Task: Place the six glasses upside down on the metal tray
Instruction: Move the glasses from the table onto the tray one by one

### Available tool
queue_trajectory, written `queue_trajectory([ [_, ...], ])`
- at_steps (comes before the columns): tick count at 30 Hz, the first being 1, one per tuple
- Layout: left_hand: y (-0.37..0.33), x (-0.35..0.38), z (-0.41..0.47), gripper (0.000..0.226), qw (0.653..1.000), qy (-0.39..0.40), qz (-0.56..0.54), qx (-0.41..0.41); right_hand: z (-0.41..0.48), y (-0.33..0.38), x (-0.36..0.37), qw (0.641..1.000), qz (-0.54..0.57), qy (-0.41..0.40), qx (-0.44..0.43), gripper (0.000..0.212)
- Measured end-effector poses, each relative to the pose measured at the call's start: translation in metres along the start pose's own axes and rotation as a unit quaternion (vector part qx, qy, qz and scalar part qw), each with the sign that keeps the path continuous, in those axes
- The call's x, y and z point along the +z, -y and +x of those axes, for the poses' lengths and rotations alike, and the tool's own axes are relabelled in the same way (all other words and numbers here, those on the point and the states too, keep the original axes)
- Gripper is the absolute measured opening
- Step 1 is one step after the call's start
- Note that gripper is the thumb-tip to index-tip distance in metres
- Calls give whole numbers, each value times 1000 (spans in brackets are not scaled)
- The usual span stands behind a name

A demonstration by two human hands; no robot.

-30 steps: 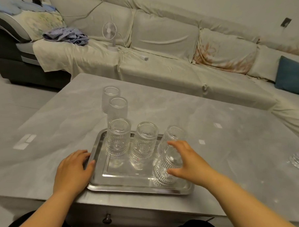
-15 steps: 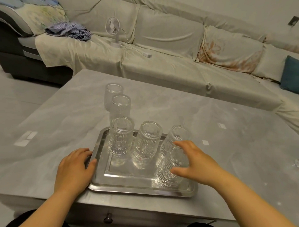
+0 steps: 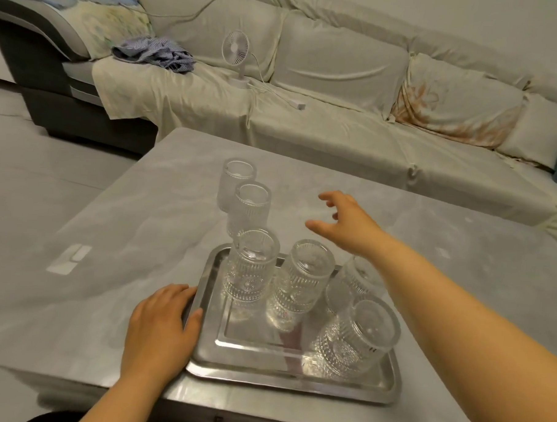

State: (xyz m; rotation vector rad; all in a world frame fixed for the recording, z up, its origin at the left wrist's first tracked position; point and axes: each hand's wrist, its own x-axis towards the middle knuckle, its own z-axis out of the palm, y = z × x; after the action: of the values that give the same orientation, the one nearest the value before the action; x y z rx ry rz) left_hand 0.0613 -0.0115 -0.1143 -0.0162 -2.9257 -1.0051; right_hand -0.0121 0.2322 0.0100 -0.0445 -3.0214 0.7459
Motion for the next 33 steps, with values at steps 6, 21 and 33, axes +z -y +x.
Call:
queue_trajectory([
  [6, 6, 7, 3, 37, 999, 13, 30, 8, 68, 36, 35, 999, 19, 34, 14, 75],
  [21, 5, 9, 1, 59, 999, 3, 28, 24, 89, 56, 67, 998, 40, 37, 5, 77],
  [33, 2, 7, 0, 37, 1000, 15, 21, 17, -28, 54, -42, 975, 191, -82, -84, 66],
])
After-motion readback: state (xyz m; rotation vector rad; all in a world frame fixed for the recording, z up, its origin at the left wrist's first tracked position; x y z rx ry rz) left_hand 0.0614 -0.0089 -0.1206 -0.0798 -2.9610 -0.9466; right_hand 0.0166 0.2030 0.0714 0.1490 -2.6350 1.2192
